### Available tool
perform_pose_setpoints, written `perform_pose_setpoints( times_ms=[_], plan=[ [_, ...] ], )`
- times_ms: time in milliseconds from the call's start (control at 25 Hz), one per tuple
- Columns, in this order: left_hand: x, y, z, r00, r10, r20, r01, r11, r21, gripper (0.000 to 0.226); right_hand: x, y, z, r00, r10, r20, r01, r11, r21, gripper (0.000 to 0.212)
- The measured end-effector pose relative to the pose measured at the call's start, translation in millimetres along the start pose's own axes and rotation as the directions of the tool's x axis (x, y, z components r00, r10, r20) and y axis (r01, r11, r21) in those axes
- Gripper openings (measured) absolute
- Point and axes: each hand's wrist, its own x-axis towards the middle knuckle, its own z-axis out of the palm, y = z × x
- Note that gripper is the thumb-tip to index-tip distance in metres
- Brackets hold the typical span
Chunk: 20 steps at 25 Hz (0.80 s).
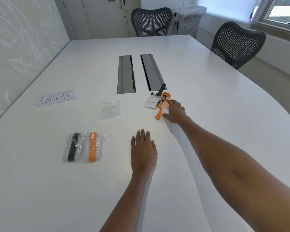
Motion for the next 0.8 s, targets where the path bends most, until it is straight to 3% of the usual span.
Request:
perform_pose_setpoints(
  times_ms=[200, 600, 800],
  plan=[
    [0, 1, 1, 1.000, -0.007, -0.009, 0.007, 1.000, 0.003, 0.050, 19, -5, -5, 0.987, 0.039, 0.155, -0.039, 0.999, -0.002, 0.085],
    [0, 0, -1, 1.000, 0.003, -0.006, -0.003, 1.000, 0.009, 0.050, -14, -3, -10, 0.998, 0.040, 0.052, -0.047, 0.991, 0.125, 0.078],
    [-1, -1, -4, 1.000, 0.003, 0.022, -0.003, 1.000, -0.015, 0.050, -61, -1, -17, 1.000, -0.015, -0.027, 0.020, 0.979, 0.204, 0.074]
  ],
)
